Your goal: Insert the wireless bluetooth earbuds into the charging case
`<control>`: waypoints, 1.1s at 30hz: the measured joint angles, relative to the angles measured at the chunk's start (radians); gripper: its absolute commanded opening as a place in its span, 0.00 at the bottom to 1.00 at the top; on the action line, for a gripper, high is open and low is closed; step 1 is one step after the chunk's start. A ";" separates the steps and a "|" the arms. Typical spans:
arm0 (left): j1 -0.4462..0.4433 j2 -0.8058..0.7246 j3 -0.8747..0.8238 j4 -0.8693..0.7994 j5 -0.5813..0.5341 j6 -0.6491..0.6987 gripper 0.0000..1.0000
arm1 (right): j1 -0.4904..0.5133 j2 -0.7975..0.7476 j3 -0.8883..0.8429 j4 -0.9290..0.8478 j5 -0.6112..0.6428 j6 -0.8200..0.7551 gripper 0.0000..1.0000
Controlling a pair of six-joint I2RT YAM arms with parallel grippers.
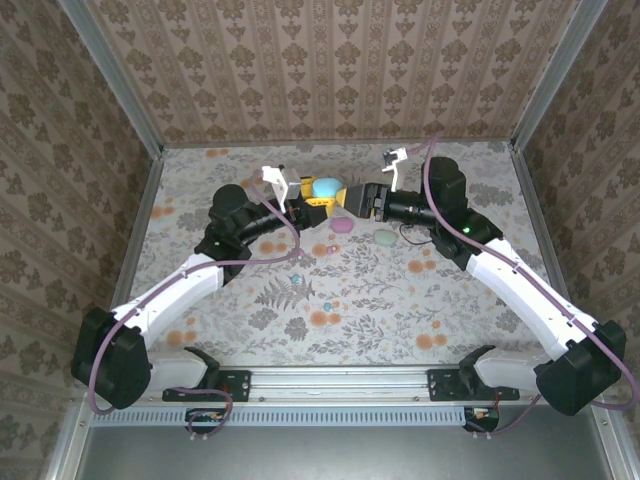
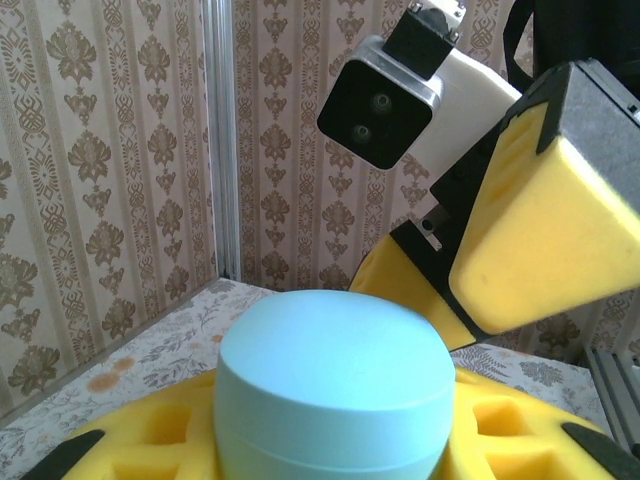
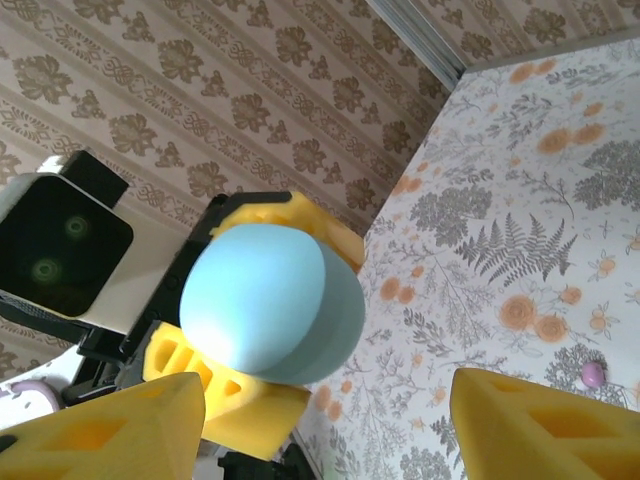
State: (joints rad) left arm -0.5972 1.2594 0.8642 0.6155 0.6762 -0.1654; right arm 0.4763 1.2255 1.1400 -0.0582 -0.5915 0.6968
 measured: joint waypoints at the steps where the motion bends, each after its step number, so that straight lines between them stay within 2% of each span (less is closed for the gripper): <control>1: 0.000 0.000 0.000 0.000 0.000 0.000 0.32 | 0.000 0.000 0.000 -0.008 0.000 -0.007 0.67; 15: -0.004 0.006 0.001 -0.002 0.042 0.000 0.32 | 0.000 0.006 0.007 -0.029 0.015 -0.001 0.65; 24: -0.013 0.010 0.001 -0.009 0.096 0.000 0.32 | 0.000 0.015 0.013 0.008 0.084 0.047 0.66; 33: -0.014 0.009 0.001 -0.016 0.070 -0.001 0.32 | -0.001 -0.005 0.000 0.023 0.076 -0.008 0.67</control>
State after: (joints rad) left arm -0.6113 1.2682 0.8654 0.5995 0.7460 -0.1665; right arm 0.4755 1.2205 1.1404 -0.0357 -0.5152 0.6888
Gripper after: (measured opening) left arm 0.371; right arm 0.665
